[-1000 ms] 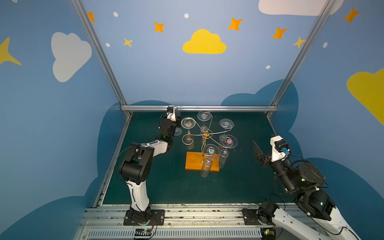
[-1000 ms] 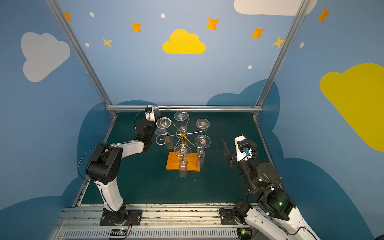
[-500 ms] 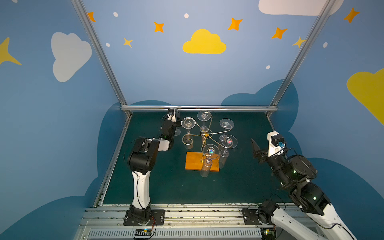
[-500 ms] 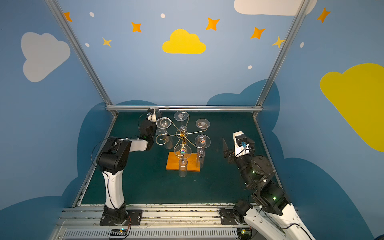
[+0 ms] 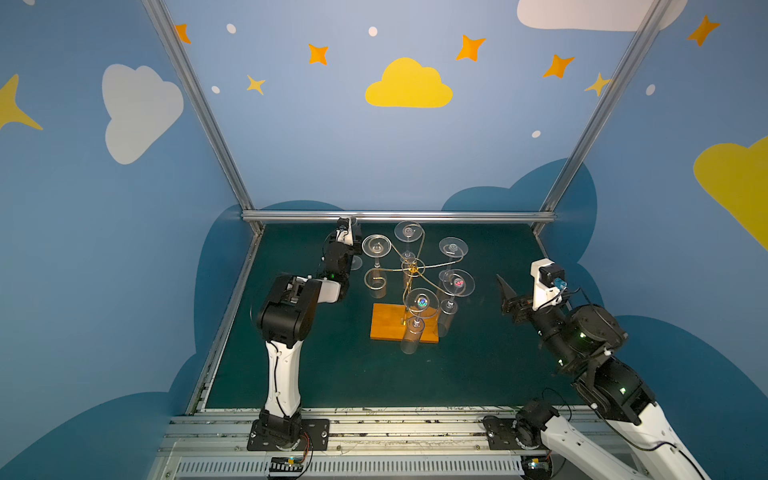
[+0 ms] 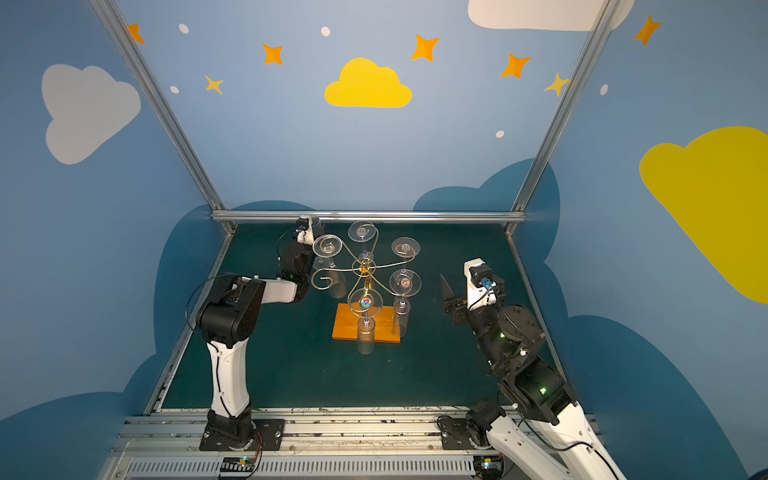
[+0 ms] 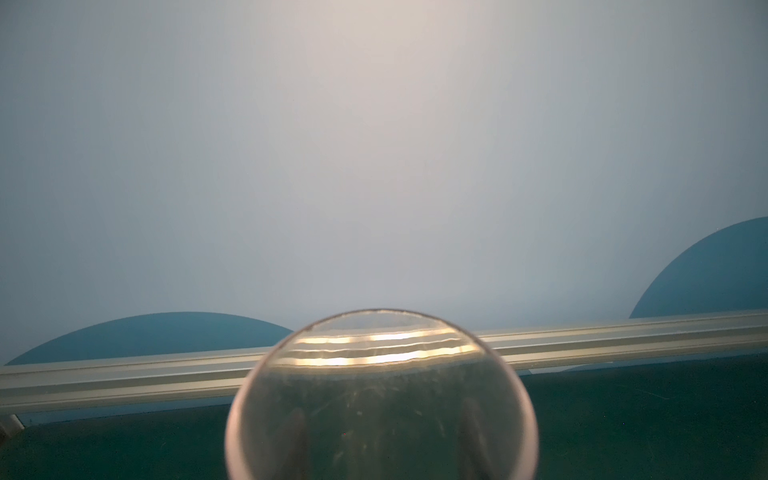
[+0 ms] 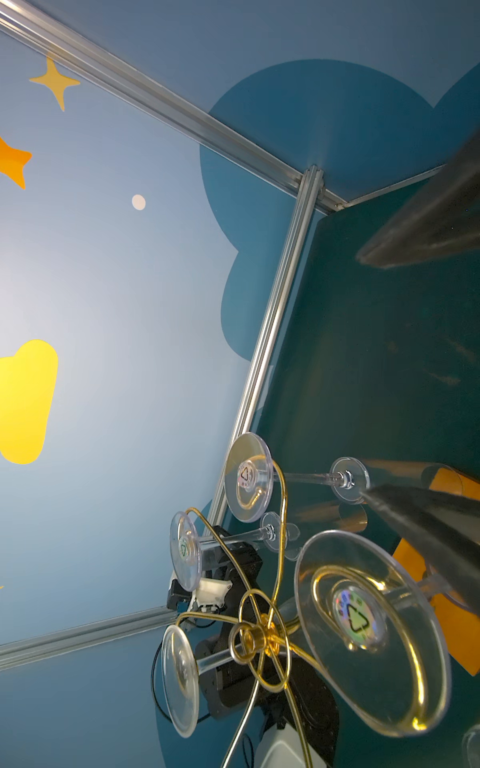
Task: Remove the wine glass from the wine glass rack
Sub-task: 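Lower the flute glass upright onto the table near the far wall with the left gripper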
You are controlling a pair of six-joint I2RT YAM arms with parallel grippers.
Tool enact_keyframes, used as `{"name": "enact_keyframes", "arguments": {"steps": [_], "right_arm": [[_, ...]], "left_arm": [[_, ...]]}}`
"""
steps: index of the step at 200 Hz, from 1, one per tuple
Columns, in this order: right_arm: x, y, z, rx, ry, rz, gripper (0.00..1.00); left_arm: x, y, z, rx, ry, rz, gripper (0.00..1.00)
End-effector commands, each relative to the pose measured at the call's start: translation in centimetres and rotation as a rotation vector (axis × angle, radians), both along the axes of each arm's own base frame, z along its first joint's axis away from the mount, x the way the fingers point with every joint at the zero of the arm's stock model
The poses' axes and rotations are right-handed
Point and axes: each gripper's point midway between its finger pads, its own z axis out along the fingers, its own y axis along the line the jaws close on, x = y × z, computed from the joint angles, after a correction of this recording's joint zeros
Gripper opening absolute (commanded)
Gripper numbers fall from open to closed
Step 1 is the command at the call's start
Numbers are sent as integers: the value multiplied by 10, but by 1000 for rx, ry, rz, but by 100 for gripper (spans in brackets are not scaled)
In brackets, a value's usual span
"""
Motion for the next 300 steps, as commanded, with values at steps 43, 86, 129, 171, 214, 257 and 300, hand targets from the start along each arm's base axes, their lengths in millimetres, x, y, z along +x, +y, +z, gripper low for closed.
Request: {"name": "enact_keyframes", "arguments": {"steps": [43, 86, 129, 171, 214, 257, 300], "right_arm": [[-5, -6, 7, 37, -13, -9, 81], [-4, -6, 5, 33, -7, -6, 81], [-7, -7, 6, 38, -13, -4, 81], [-11, -11, 10, 43, -23, -7, 81], [-13, -11, 9, 50, -19, 1, 81], [-16, -12, 13, 59, -22, 9, 81], [-18, -11, 16, 75, 19, 14, 81]], "left_arm": [[1, 0, -9, 9, -20, 29, 45], [0, 1, -13, 9, -14, 37, 53], [-1, 3, -16, -9, -2, 49, 66], [-3, 6, -12, -10, 3, 61, 73], [-9, 10, -4, -10, -6, 75, 83], [-21, 17, 19, -19, -34, 96, 88], [-36, 14, 38, -24, -33, 75, 90]]}}
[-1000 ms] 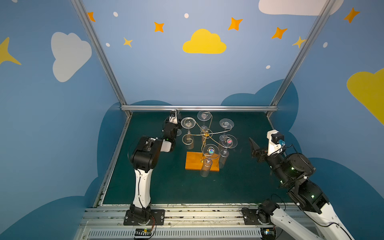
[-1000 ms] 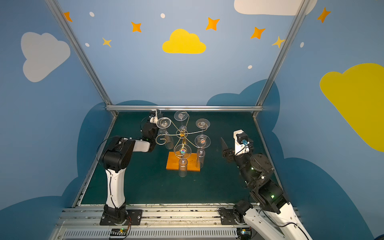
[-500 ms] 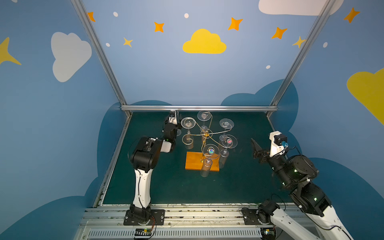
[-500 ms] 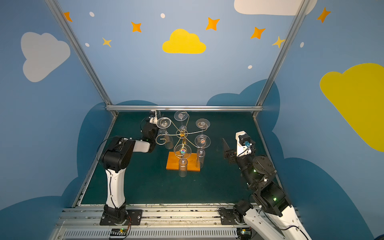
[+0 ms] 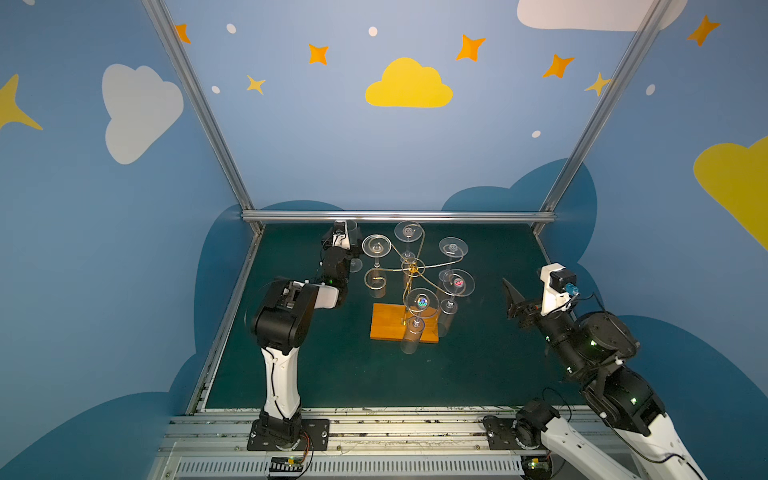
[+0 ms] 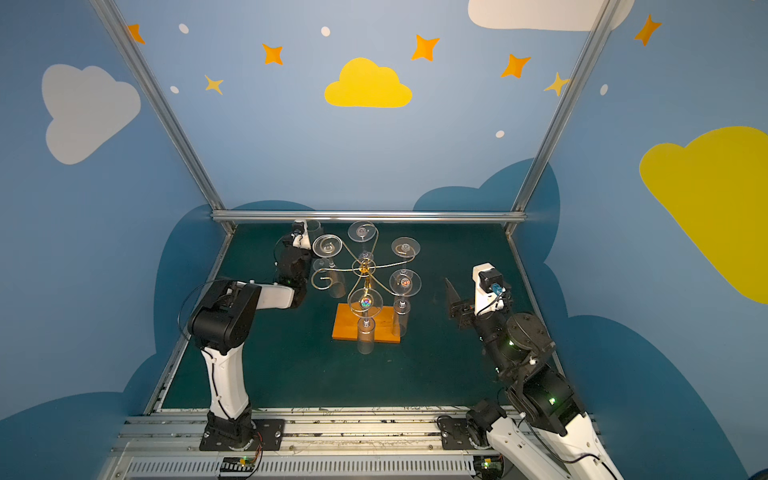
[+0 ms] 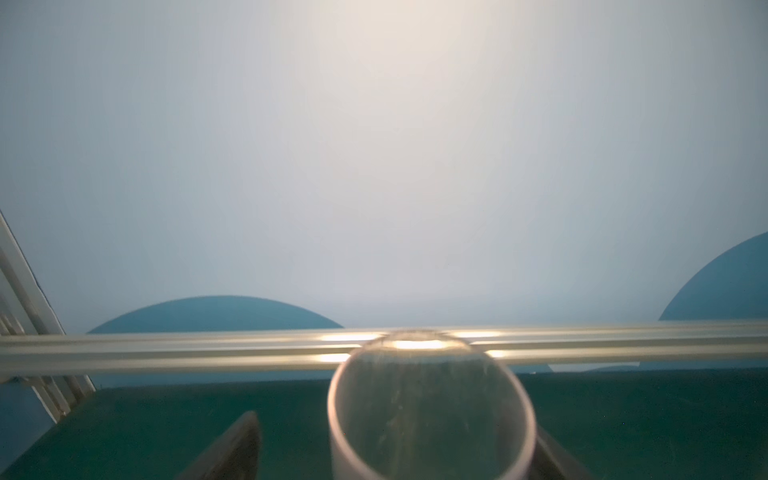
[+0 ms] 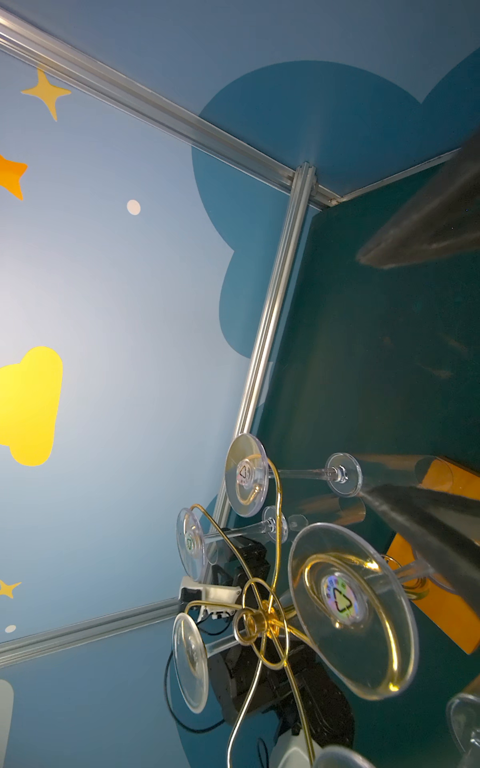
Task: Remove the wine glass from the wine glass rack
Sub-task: 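Lower the flute glass upright onto the table near the far wall with the left gripper, then open the left gripper and draw it back while the right gripper moves toward the rack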
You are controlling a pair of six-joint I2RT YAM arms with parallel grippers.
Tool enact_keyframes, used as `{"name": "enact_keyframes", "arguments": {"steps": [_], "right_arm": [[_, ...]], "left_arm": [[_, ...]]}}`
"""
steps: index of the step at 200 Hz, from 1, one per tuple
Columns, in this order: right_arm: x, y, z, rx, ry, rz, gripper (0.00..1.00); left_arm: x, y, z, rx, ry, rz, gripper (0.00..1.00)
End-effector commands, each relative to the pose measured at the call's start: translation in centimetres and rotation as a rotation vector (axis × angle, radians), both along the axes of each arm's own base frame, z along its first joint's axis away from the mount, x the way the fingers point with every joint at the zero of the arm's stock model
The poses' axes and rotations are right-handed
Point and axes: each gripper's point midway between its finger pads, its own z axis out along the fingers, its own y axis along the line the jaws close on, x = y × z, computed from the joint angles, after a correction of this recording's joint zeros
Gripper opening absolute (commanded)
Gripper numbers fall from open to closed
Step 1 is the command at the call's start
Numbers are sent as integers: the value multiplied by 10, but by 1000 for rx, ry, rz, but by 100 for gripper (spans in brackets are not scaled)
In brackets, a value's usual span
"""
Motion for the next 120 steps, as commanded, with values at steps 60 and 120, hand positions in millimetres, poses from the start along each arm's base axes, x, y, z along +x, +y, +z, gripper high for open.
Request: {"name": "enact_keyframes", "arguments": {"steps": [60, 120], "right_arm": [[-9, 13, 35, 157, 57, 93, 81], [-8, 48, 63, 275, 166, 244, 81]], "left_arm": [[-64, 22, 93, -120, -33, 40, 92], [-156, 43, 143, -256, 74, -45, 93]]}}
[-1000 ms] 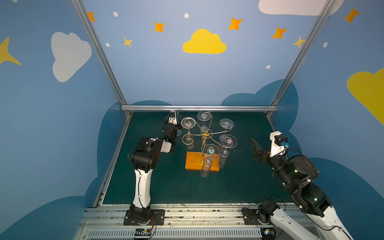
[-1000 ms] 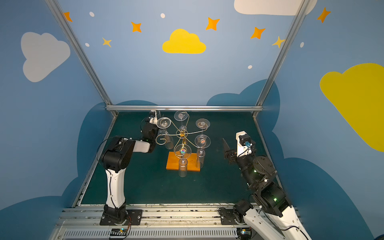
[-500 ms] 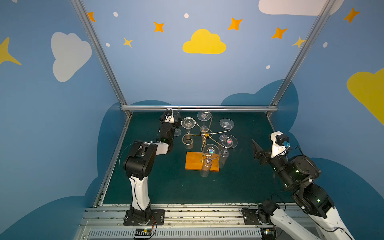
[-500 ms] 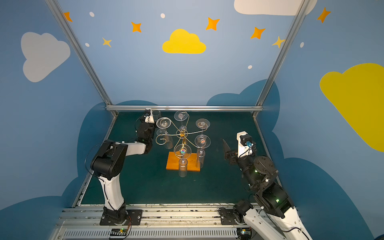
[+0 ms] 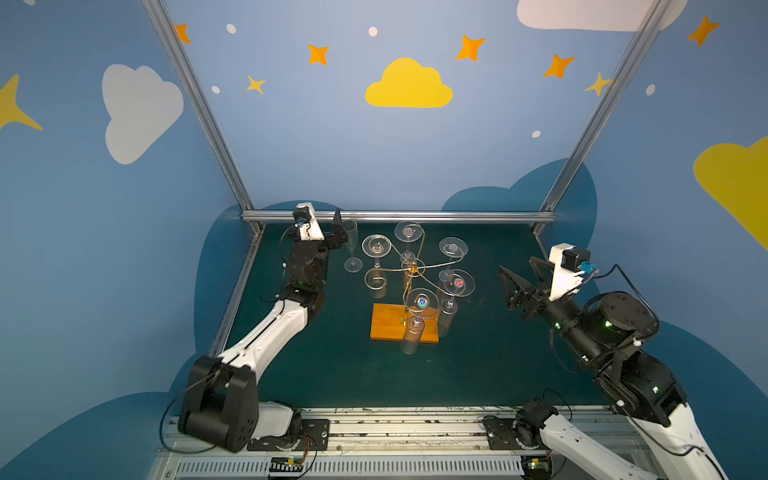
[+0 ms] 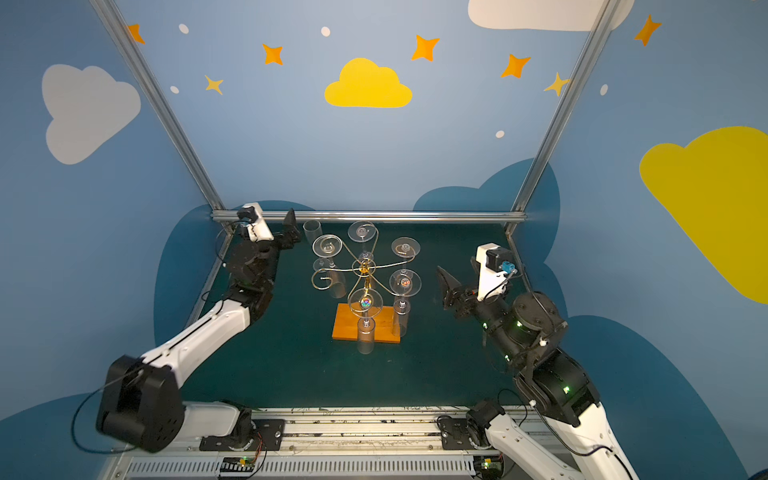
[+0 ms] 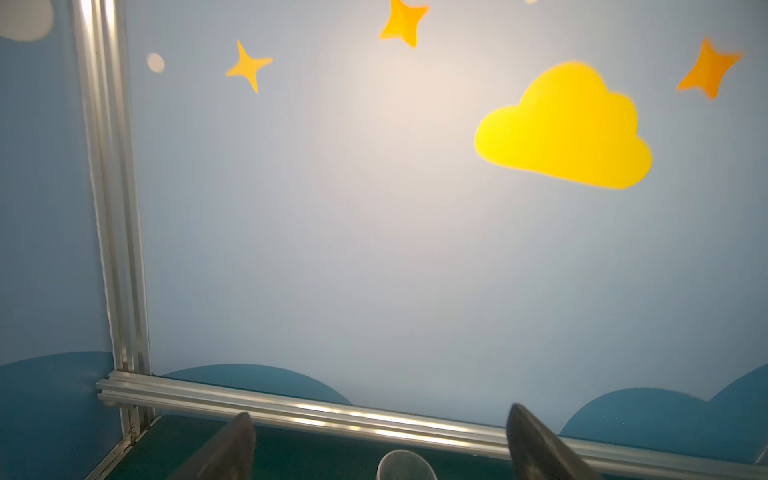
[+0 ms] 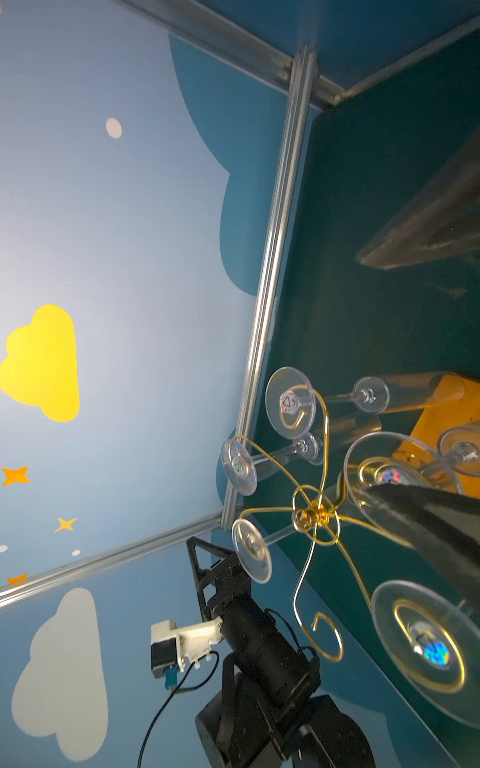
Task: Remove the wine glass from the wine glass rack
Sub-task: 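Open the left gripper and draw it back while the right gripper moves toward the rack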
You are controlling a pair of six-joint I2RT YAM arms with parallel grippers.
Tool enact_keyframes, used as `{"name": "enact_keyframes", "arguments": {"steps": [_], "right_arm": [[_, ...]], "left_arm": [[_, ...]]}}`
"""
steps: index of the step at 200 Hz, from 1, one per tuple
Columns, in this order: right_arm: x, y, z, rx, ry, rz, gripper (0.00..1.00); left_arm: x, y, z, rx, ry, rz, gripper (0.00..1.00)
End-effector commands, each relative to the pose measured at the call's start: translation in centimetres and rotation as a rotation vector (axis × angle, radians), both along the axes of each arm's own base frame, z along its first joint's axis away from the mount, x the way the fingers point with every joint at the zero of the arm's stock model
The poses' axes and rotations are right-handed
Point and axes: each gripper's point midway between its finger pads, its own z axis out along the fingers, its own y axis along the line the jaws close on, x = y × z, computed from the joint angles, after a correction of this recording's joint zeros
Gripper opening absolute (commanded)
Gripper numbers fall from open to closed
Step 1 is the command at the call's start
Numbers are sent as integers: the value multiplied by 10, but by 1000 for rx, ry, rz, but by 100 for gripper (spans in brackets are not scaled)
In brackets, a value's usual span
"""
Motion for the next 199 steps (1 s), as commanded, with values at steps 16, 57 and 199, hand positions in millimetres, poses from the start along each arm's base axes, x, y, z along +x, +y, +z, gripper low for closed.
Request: {"name": "enact_keyframes", "arguments": {"steps": [16, 57, 199], "right_arm": [[-4, 28, 23, 136, 104, 137, 80], [-15, 73, 25, 260, 258, 369, 80], [-67, 81, -63, 655, 807, 425, 61]], "left_arm": [[-55, 4, -25, -71, 238, -88, 93], [-119, 5, -19, -130, 327, -178, 92], [-192, -7, -51, -253, 479, -333, 91]]}}
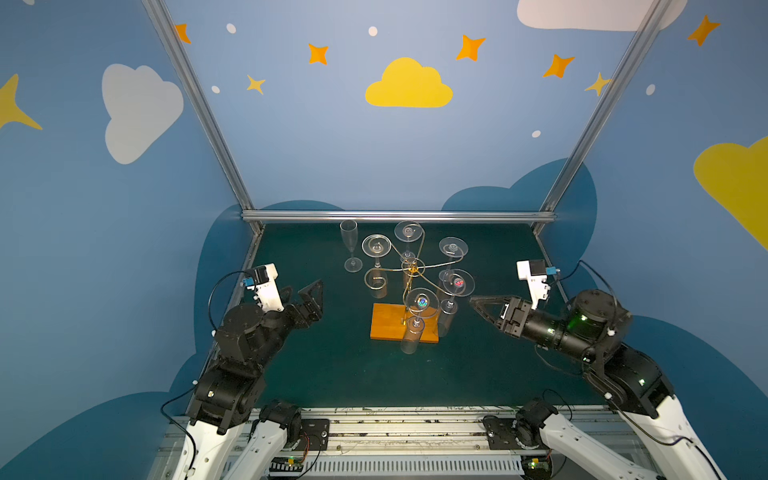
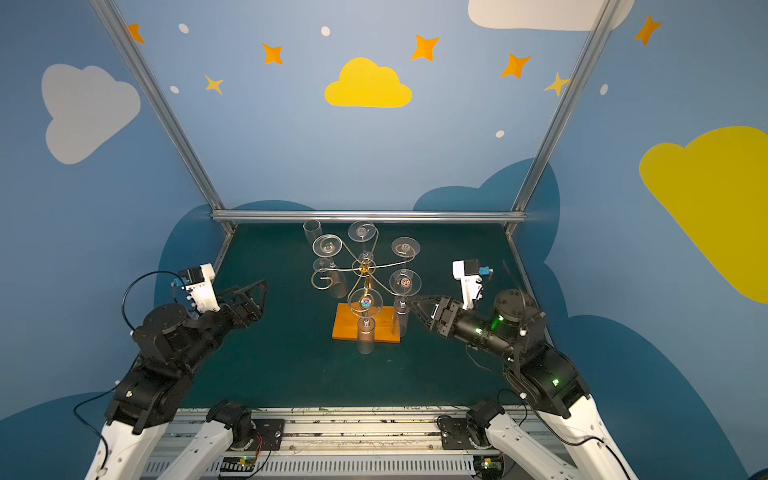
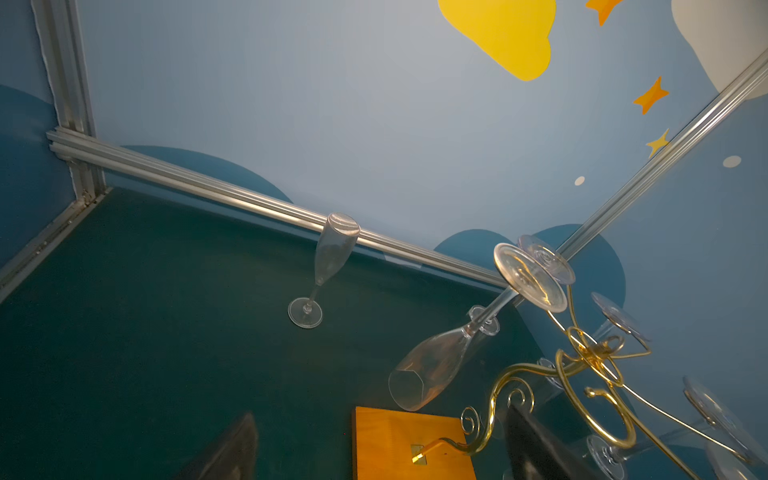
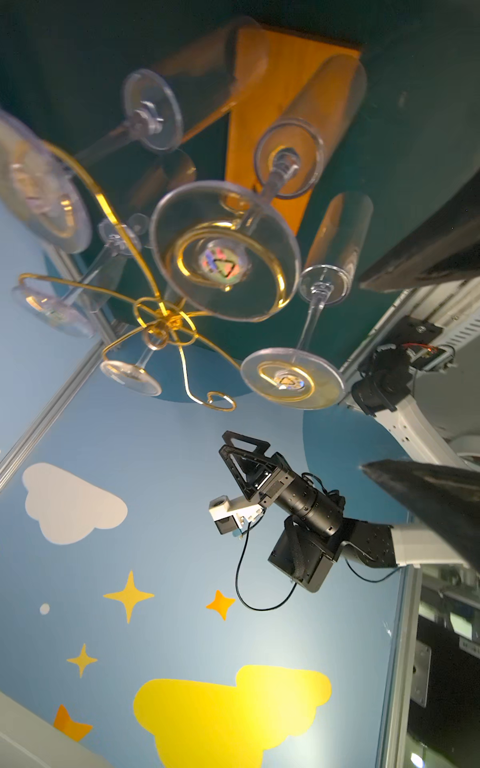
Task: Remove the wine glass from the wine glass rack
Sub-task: 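Open the left gripper and draw it back while the right gripper moves toward the rack, then reach the right gripper to the stem of a hanging glass on the rack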
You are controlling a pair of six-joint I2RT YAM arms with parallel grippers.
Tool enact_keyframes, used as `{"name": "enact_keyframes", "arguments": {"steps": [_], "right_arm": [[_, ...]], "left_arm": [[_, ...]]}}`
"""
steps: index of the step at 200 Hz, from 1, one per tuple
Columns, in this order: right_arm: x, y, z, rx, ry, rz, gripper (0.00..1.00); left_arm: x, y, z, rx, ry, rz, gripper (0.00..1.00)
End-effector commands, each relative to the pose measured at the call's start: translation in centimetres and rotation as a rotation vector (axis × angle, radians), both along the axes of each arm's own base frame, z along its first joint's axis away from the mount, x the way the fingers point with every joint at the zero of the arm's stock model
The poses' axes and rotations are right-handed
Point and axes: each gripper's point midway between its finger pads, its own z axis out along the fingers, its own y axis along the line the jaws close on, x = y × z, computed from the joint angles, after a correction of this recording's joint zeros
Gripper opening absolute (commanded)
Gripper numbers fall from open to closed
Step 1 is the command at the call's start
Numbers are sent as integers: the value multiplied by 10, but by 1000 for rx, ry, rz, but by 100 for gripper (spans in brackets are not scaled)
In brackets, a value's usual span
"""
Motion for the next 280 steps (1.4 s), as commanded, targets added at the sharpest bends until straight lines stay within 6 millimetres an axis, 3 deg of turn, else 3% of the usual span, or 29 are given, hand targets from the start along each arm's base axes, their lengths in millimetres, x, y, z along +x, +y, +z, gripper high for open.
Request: {"name": "enact_keyframes", "arguments": {"steps": [1, 175, 280], "right_arm": [[-5, 6, -3, 90, 86, 1, 61], [7, 60, -20, 133, 144, 58, 40], [10, 67, -28, 124, 172, 52, 30]], "left_arm": [[-3, -5, -11, -28, 47, -23, 91], [-10, 2, -32, -84, 34, 16, 92], [-9, 3, -31, -73, 12, 18, 91]]}}
